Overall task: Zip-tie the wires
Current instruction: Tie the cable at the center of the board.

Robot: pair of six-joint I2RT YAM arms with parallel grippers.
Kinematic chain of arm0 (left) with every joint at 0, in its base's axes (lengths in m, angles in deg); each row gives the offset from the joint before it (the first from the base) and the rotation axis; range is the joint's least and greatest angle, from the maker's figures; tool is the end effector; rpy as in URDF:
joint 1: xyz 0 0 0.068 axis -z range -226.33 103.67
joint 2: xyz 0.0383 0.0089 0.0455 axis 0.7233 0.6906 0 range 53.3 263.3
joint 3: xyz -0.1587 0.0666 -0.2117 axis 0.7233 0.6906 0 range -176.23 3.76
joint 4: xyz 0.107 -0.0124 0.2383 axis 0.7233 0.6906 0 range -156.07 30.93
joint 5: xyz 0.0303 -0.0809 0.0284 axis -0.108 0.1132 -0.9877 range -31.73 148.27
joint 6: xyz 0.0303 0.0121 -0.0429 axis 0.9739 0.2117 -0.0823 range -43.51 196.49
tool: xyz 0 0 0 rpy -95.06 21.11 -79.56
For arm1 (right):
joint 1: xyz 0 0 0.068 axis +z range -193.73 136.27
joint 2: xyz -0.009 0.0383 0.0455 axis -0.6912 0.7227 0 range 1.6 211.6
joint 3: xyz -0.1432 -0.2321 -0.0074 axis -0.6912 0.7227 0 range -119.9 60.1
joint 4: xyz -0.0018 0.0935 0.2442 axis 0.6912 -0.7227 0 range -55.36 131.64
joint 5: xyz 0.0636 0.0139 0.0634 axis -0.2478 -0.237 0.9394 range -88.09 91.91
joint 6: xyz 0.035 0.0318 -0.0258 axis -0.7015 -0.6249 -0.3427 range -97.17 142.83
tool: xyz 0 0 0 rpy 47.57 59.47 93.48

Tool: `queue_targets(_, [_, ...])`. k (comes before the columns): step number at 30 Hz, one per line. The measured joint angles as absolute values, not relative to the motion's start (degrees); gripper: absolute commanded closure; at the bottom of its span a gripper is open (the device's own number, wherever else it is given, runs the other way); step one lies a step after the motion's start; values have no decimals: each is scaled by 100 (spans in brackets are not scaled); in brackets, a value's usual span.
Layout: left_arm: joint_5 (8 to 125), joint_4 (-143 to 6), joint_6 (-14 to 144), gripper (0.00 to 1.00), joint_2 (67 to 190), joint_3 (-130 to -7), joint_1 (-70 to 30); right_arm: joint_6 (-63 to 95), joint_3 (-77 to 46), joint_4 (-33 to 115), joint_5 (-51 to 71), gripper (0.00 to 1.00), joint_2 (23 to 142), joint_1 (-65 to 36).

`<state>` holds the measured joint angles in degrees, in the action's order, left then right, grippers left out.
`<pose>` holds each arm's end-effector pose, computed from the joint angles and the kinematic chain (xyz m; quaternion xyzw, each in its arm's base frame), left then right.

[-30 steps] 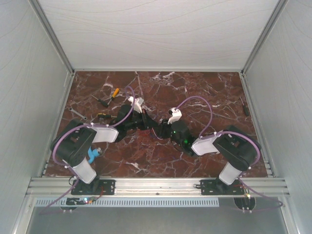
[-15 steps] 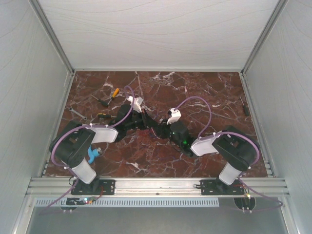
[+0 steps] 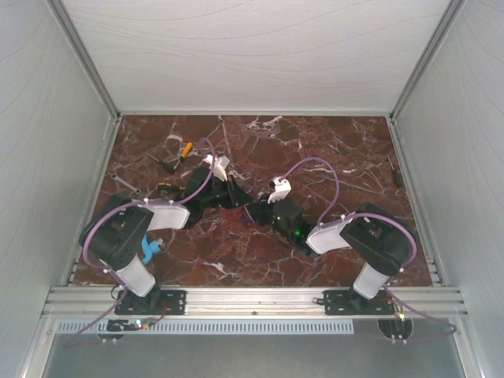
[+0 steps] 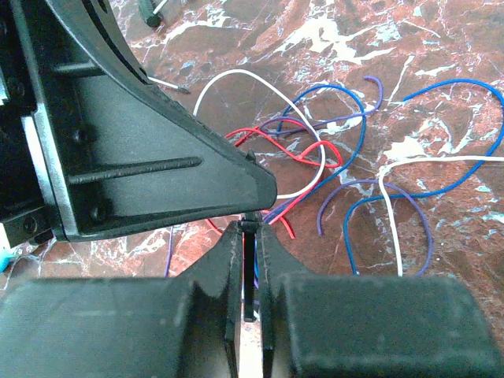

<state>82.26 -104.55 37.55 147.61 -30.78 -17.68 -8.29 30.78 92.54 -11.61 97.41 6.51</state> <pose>0.2689 -0.1635 0.1566 0.0444 0.8148 -0.4496 0.3634 0.2008 0.2284 0.1463 -0.0612 0.7918 0.3203 0.5165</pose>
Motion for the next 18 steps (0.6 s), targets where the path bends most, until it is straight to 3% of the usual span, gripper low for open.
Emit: queue_targets(18, [8416, -10337, 3793, 100, 15093, -3421, -1856, -780, 3174, 9339, -1388, 100, 9732, 658])
